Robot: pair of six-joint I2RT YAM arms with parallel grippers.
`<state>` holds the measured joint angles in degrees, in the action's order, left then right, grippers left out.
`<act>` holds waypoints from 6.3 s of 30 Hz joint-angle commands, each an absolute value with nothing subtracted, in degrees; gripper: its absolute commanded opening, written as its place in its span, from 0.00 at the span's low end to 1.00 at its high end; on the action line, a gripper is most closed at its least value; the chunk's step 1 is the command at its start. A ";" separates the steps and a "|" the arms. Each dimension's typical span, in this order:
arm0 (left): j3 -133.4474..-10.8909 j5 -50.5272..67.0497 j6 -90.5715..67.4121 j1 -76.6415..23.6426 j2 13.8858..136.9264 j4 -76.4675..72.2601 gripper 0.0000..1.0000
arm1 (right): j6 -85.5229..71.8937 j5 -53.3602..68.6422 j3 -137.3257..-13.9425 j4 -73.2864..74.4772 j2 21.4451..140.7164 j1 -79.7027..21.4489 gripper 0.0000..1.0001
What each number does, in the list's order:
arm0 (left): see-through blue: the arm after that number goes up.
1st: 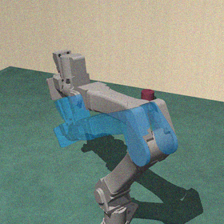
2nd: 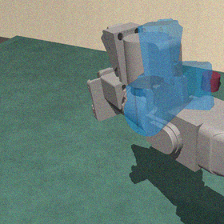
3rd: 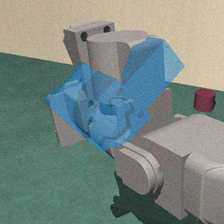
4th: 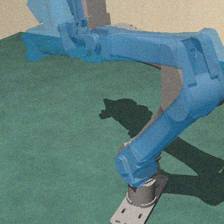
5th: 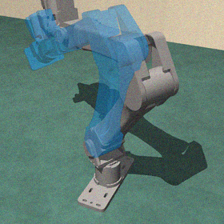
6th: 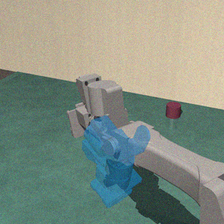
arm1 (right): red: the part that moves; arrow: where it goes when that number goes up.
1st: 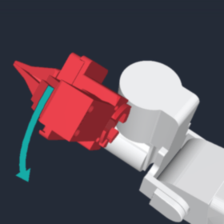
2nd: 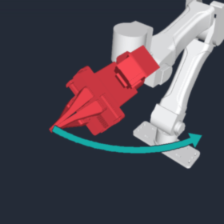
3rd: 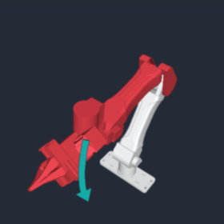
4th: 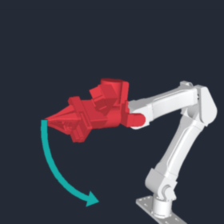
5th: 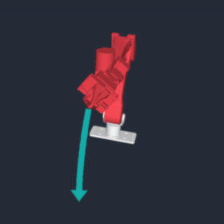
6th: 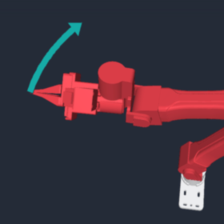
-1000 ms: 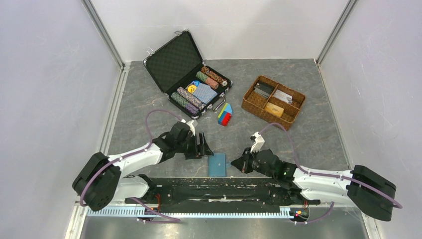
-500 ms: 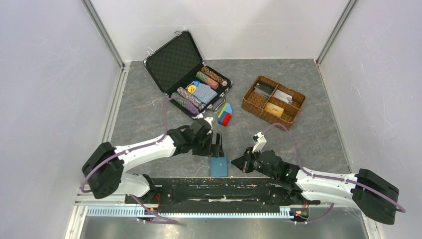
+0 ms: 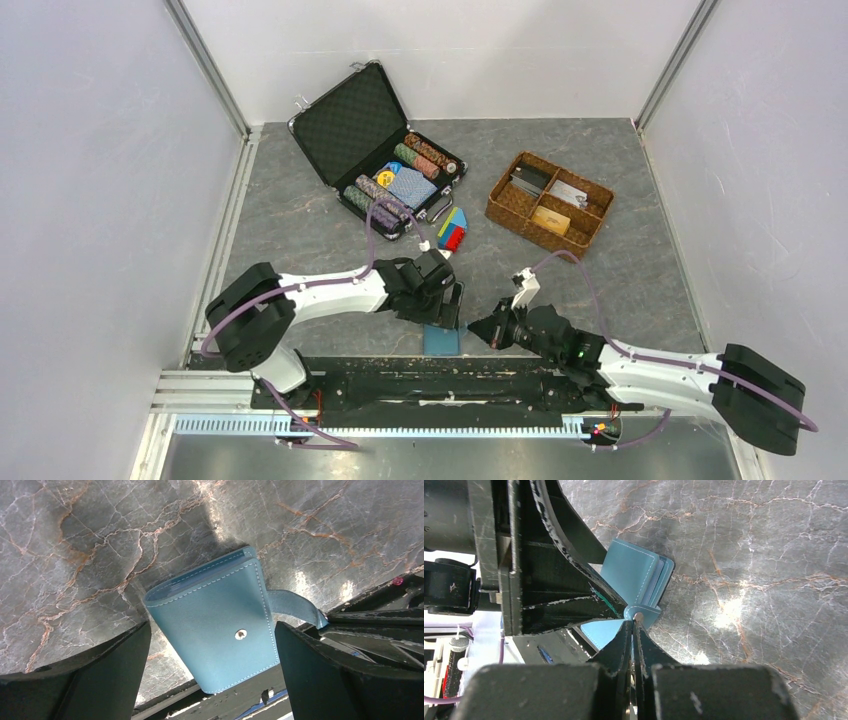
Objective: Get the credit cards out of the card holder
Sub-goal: Open the card holder at the center of the board.
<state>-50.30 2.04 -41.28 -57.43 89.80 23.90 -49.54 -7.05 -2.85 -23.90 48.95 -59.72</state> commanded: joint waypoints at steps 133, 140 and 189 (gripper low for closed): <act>-35.04 9.22 -45.87 -52.84 75.32 11.98 0.33 | -50.89 3.31 -10.11 -37.77 64.92 -58.97 0.32; -35.55 6.59 -47.59 -50.62 67.19 17.28 0.47 | -50.63 4.30 -11.49 -38.23 65.72 -59.10 0.32; -40.11 3.90 -41.21 -49.83 66.62 27.19 0.33 | -49.37 5.21 -15.48 -40.66 75.25 -62.26 0.33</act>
<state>-38.85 4.58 -43.42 -49.95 67.75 27.09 -49.43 6.68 -15.40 -41.39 74.74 -62.04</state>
